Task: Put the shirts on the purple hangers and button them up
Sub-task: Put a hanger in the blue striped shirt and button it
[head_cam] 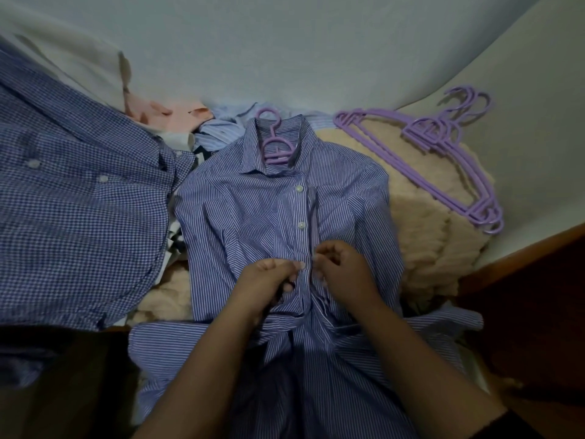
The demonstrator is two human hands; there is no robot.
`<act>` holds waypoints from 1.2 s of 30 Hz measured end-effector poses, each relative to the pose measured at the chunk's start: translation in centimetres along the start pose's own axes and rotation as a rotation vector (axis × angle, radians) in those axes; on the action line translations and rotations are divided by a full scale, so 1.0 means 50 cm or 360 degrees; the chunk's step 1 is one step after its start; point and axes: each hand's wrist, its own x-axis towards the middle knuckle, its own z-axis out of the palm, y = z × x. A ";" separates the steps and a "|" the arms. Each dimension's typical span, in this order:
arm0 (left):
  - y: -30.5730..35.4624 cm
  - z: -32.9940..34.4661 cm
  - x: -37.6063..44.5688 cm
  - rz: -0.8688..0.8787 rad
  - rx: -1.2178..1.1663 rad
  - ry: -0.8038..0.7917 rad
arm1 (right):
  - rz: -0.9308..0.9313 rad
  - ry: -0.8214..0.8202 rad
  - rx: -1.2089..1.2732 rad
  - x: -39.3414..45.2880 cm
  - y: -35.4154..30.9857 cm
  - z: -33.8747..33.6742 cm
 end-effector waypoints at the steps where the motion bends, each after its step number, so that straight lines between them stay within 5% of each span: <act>1: -0.004 -0.005 0.002 0.0054 0.0009 0.0096 | 0.0044 0.0061 -0.0027 0.004 0.005 -0.003; 5: -0.026 -0.027 0.006 0.0312 0.0372 0.0648 | 0.0095 0.0202 -0.0201 0.011 0.007 -0.010; 10: -0.031 -0.025 0.001 0.0339 0.0480 0.0871 | -0.0094 0.0405 -0.0427 0.005 -0.001 -0.005; 14: -0.010 -0.037 0.007 0.0302 0.0214 0.0773 | -0.0021 0.0423 -0.0312 0.031 0.000 -0.013; 19: 0.067 -0.077 0.020 0.0627 -0.0216 0.0760 | -0.0134 0.0618 -0.0024 0.086 -0.048 -0.070; 27: 0.202 -0.144 0.168 0.0773 0.0190 0.0695 | -0.0369 0.0665 -0.0080 0.222 -0.114 -0.128; 32: 0.195 -0.125 0.171 0.0609 0.0480 0.0233 | -0.0266 0.0221 -0.0355 0.240 -0.092 -0.112; 36: 0.169 -0.124 0.097 0.0787 0.0939 0.0464 | -0.0396 0.0119 -0.0511 0.164 -0.080 -0.120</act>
